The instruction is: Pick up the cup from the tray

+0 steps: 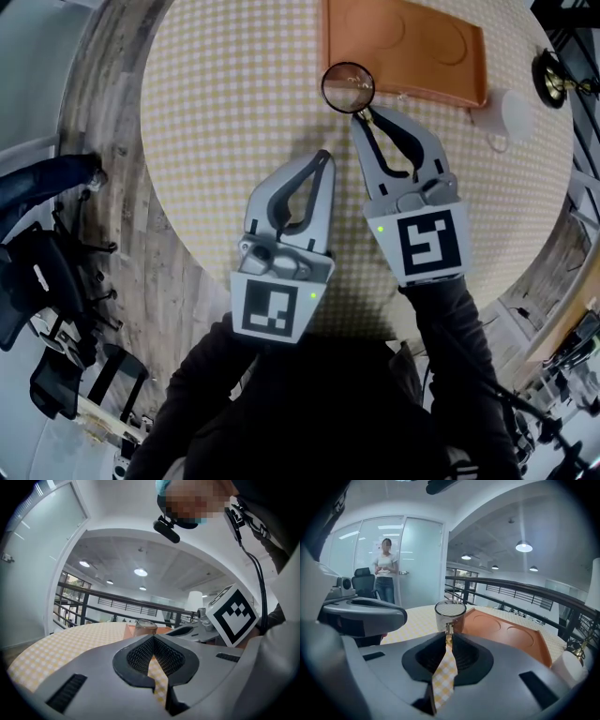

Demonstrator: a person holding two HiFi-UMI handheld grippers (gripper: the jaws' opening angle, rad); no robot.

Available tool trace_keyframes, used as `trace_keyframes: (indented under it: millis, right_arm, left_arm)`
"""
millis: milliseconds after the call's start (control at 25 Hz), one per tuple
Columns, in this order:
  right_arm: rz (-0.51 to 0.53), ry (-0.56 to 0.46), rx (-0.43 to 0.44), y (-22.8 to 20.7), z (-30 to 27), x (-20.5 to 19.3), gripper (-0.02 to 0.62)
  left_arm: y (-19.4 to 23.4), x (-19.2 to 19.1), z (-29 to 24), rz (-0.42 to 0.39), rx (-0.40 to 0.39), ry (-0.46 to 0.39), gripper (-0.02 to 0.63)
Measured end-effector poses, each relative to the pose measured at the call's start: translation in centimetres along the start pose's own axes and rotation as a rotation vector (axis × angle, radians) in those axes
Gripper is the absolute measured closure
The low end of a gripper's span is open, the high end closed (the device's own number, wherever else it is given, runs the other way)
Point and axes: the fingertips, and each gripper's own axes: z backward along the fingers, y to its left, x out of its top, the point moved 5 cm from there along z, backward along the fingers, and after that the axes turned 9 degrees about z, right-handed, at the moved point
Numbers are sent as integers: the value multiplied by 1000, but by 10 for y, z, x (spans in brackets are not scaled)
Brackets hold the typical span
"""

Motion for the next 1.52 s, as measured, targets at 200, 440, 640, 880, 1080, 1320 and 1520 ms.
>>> trace_keyframes:
  millis: [200, 440, 640, 880, 1080, 1320, 1520]
  right_arm:
    - [18, 54, 72, 21, -15, -18, 557]
    - [-45, 139, 103, 31, -25, -35, 557]
    - [-53, 178, 127, 30, -35, -55, 557]
    - [-47, 215, 152, 31, -42, -59, 557]
    - [-41, 229, 155, 29, -41, -56, 557]
    - [-37, 235, 159, 31, -43, -60, 555]
    - [-46, 236, 176, 35, -40, -65, 520]
  left_arm:
    - [15, -5, 2, 7, 32, 0, 601]
    - [22, -3, 1, 21, 46, 4, 601]
    - [26, -16, -10, 24, 51, 18, 601]
    - [28, -14, -16, 23, 44, 18, 601]
    - [28, -8, -16, 24, 43, 27, 601]
    - [28, -10, -16, 21, 45, 26, 601]
    - [26, -11, -15, 10, 43, 27, 601]
